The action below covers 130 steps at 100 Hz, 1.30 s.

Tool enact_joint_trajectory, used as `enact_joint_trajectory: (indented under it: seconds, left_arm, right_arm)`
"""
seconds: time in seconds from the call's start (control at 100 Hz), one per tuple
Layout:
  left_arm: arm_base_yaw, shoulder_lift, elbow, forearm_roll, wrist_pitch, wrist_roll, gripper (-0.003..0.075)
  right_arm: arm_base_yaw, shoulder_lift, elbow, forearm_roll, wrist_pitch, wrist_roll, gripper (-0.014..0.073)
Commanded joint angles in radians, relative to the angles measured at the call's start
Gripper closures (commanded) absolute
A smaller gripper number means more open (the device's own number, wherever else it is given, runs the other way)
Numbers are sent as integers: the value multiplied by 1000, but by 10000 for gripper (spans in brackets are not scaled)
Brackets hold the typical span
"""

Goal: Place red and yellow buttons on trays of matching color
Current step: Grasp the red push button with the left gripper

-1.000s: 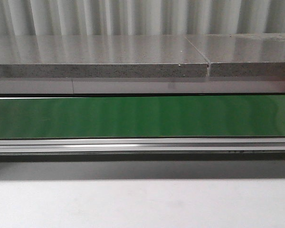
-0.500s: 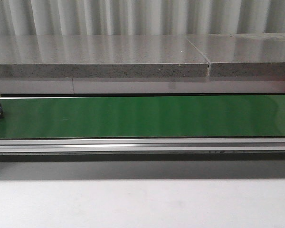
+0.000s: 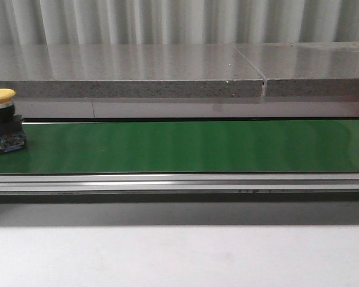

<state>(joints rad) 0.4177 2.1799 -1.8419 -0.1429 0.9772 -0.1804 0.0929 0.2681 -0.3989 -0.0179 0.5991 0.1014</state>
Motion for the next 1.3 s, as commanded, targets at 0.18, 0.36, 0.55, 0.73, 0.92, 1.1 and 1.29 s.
enact_joint_trajectory:
  seconds: [0.18, 0.36, 0.55, 0.73, 0.92, 1.1, 1.29]
  left_arm:
    - [-6, -131, -33, -8, 32, 17, 480]
    - [-16, -229, -7, 1, 83, 51, 480]
    - [-43, -391, 64, 13, 76, 78, 480]
    - [-80, -521, 150, 14, 82, 80, 480]
    - [-134, -631, 277, 14, 76, 87, 480]
    - [-179, -679, 377, 10, 51, 91, 480]
    - [-224, -679, 448, 8, 26, 91, 480]
  right_arm:
    - [3, 6, -25, -6, -79, -5, 661]
    - [3, 6, -25, -6, -79, -5, 661]
    - [3, 6, -25, -6, -79, -5, 661]
    - [3, 6, -25, -6, -79, -5, 661]
    - [3, 6, -25, -6, -79, -5, 661]
    - [3, 6, -25, -6, -79, -5, 661]
    - [3, 6, -25, -6, -79, -5, 661]
